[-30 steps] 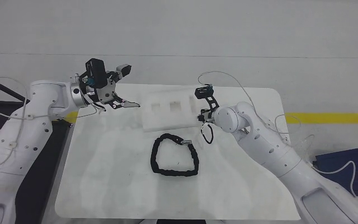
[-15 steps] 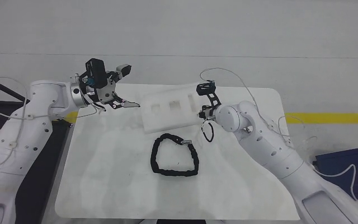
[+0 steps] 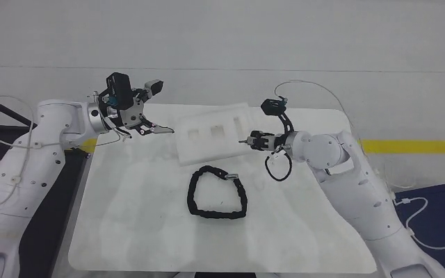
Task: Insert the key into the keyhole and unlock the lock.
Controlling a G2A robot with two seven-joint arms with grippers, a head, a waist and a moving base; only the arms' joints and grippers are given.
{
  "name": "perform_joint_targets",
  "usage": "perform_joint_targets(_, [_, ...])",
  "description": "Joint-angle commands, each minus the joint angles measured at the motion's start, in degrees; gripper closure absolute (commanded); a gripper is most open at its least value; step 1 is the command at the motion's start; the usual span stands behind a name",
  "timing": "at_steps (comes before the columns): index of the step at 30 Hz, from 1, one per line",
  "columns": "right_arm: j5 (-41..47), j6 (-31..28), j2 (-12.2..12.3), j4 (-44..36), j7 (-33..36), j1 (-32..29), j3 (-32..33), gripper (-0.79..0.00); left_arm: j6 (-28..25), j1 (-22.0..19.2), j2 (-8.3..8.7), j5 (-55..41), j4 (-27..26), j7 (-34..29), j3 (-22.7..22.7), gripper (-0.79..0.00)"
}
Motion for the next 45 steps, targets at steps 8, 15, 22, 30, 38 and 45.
perform_joint_targets(8, [12.8,-4.1,2.1,-10.0,3.1,-7.3,13.1,0.0,0.0,0.0,0.0,0.0,0.0,0.0,0.0,-0.785])
perform_joint_targets(15, [22.7,-7.7,2.8,-12.8,1.2,-11.4,20.5,0.0,0.0,0.0,0.0,0.0,0.0,0.0,0.0,-0.785])
perform_joint_targets(22, [25.7,-9.5,3.4,-13.9,1.3,-12.7,23.6,0.0,0.0,0.0,0.0,0.0,0.0,0.0,0.0,-0.785])
perform_joint_targets(30, [25.6,-9.8,3.5,-13.8,0.9,-12.7,24.0,0.0,0.0,0.0,0.0,0.0,0.0,0.0,0.0,-0.785])
perform_joint_targets(38, [25.6,-9.8,3.5,-13.8,0.9,-12.7,24.0,0.0,0.0,0.0,0.0,0.0,0.0,0.0,0.0,-0.785])
perform_joint_targets(45, [25.6,-9.8,3.5,-13.8,0.9,-12.7,24.0,0.0,0.7,1.3,-0.16,0.5,-1.8,-2.7,0.7,-0.785])
